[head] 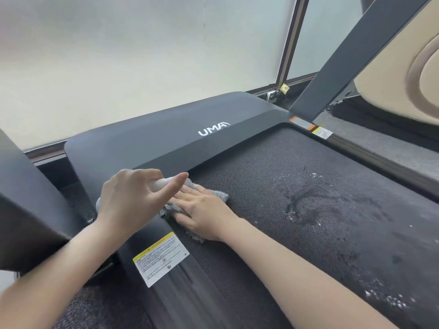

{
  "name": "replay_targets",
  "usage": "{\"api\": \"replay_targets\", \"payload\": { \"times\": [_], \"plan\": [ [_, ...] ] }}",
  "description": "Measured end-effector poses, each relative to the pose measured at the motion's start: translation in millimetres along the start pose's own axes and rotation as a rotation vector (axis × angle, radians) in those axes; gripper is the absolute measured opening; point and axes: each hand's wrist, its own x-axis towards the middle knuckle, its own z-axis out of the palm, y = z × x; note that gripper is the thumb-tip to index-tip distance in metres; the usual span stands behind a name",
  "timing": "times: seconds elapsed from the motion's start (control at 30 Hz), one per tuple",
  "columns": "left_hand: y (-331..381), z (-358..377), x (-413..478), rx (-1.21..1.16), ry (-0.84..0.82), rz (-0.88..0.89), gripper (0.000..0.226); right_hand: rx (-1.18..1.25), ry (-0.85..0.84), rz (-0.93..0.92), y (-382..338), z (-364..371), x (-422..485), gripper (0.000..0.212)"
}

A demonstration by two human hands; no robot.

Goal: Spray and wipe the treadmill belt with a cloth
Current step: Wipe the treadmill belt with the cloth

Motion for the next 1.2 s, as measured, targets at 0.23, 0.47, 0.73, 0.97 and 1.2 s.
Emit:
{"api": "replay_targets", "payload": {
  "times": [0.23, 0.47, 0.73, 0.97, 1.2],
  "plan": [
    [4.0, -2.3, 7.4, -0.031, 0.033, -0.064, 0.088, -0.083, -0.211, -0.027, 3.2, -16.0, 4.8, 0.055],
    [6.1, -6.8, 3.3, -0.085, 0.01, -0.089, 0.083, -0.044, -0.059, 0.077, -1.2, -3.1, -4.4, 0.053],
    [13.7, 5.8, 21.4, -0.088, 0.025, -0.107, 0.09, -0.041, -0.043, 0.1, 0.0, -5.3, -4.7, 0.052],
    [22.6, 13.9, 31.4, -0.067, 0.01, -0.086, 0.075, -0.047, -0.032, 0.117, 12.4, -4.1, -4.4, 0.053],
    [27.9, 19.0, 38.7, 0.001, -0.01, -0.005, 0.079, -0.028, -0.016, 0.131, 25.8, -4.5, -3.7, 0.054]
  ]
}}
